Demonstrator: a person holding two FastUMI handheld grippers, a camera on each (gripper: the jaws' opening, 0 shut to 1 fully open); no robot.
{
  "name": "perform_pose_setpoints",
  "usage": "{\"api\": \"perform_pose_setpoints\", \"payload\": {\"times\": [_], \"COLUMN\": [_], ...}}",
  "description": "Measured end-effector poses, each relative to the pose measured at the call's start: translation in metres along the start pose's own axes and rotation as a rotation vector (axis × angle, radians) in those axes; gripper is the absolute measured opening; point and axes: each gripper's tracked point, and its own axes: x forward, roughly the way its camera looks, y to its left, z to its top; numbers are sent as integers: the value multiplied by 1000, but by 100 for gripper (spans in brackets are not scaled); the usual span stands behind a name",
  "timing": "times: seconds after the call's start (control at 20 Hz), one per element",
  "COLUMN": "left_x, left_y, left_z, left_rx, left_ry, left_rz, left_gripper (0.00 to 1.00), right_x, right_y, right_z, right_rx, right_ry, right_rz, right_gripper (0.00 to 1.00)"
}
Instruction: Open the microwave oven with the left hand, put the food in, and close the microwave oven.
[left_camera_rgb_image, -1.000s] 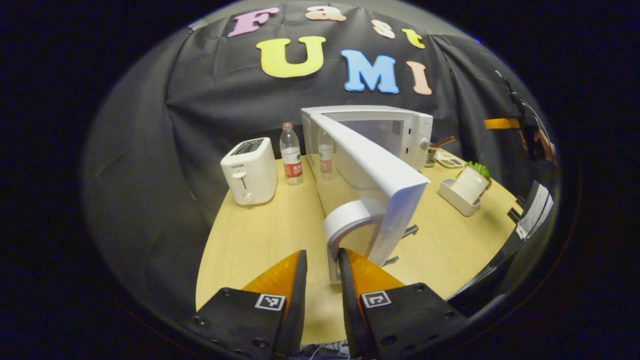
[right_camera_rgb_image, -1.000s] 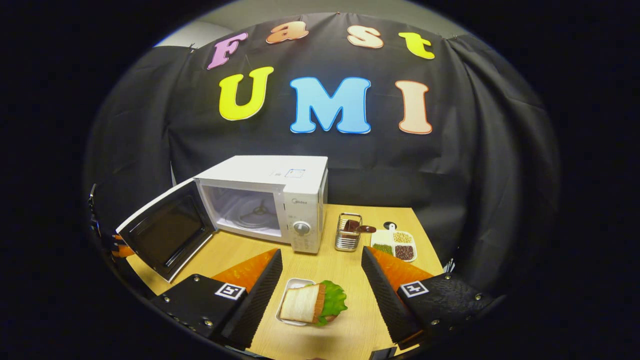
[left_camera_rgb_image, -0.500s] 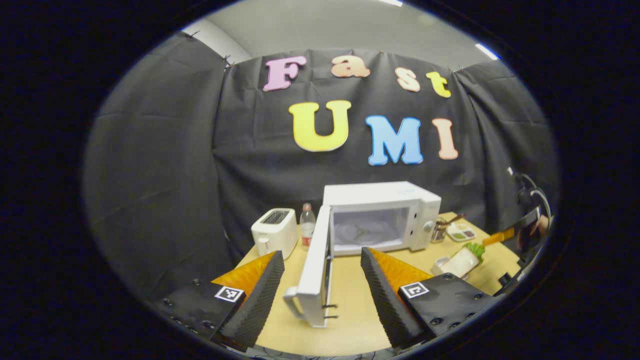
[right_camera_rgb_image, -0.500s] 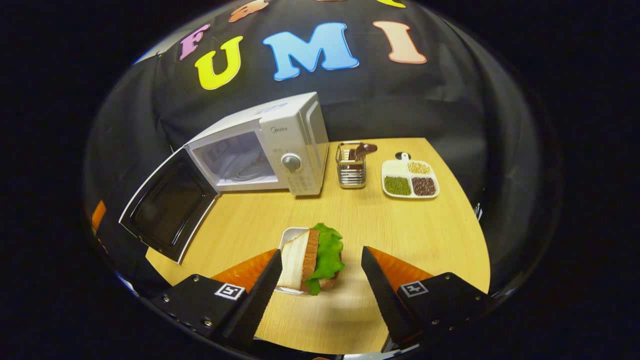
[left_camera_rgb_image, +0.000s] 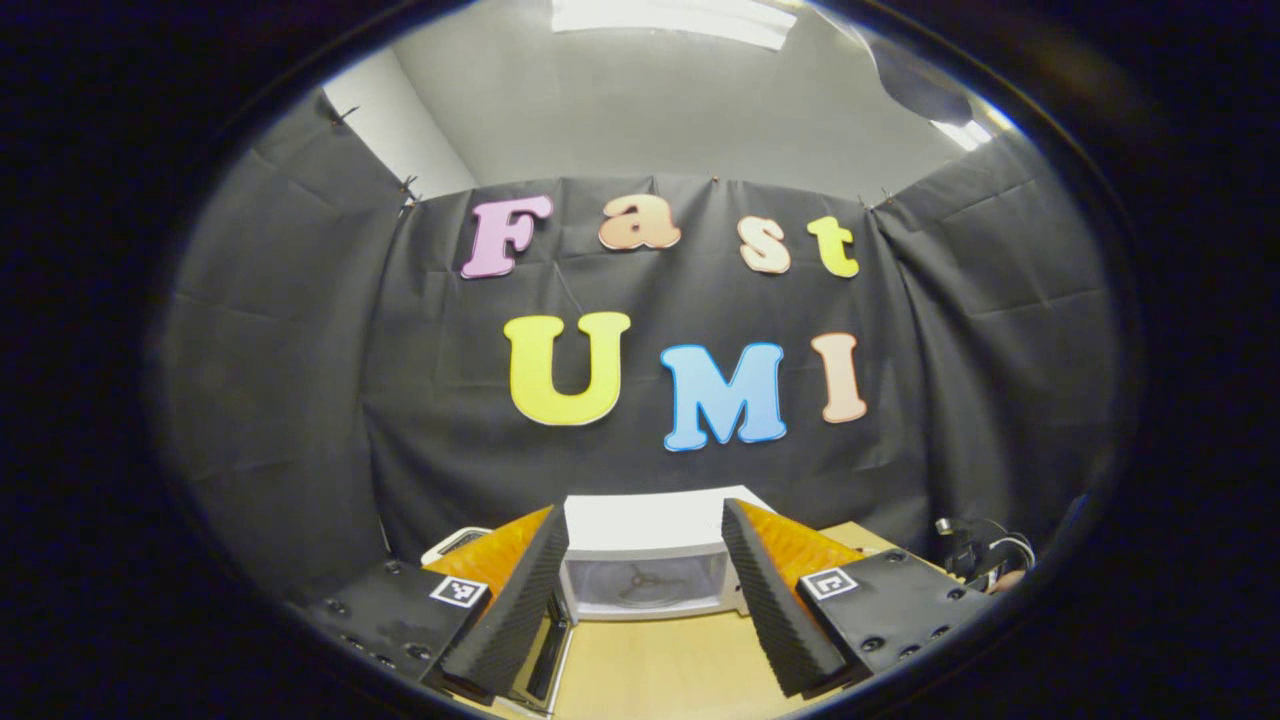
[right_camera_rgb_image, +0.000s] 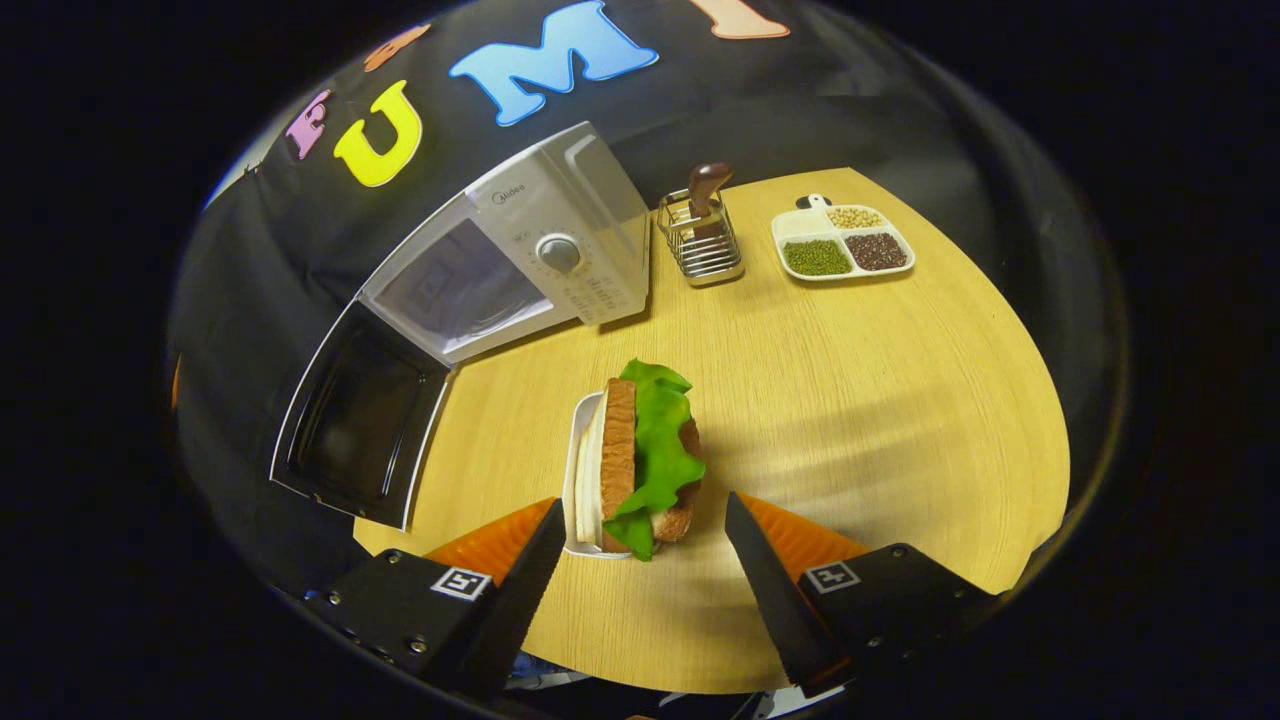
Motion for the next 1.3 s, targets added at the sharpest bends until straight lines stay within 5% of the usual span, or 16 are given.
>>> {"api": "perform_pose_setpoints", "payload": {"times": [0.1, 0.15, 0.2, 0.25, 0.4, 0.7, 1.1, 1.15, 1.3], "left_x": [0, 0, 0, -1, 1, -1, -12, -13, -19], "left_y": [-5, -9, -10, -11, -10, 15, 66, 75, 98], "left_z": [-7, -6, -4, -1, 9, 17, 32, 34, 37], "left_rx": [8, 12, 19, 24, 15, 7, -38, -42, -82], "left_ry": [32, 35, 34, 33, 9, -19, -61, -64, -70], "left_rz": [17, 19, 22, 23, 20, -16, -67, -64, -72], "left_gripper": [100, 100, 100, 100, 100, 100, 100, 94, 99], "right_x": [8, 10, 10, 10, 7, -14, -51, -54, -60], "right_y": [-2, 2, 5, 7, 10, 32, 146, 160, 199], "right_z": [3, 4, 8, 8, 13, 40, 80, 84, 92], "right_rx": [21, 45, 63, 69, 66, 138, 349, 368, 429], "right_ry": [-4, -7, -19, -17, -11, -109, -281, -299, -345], "right_rz": [3, 15, 32, 42, 43, 31, 306, 337, 427], "right_gripper": [91, 60, 57, 37, 16, 12, 12, 12, 12]}}
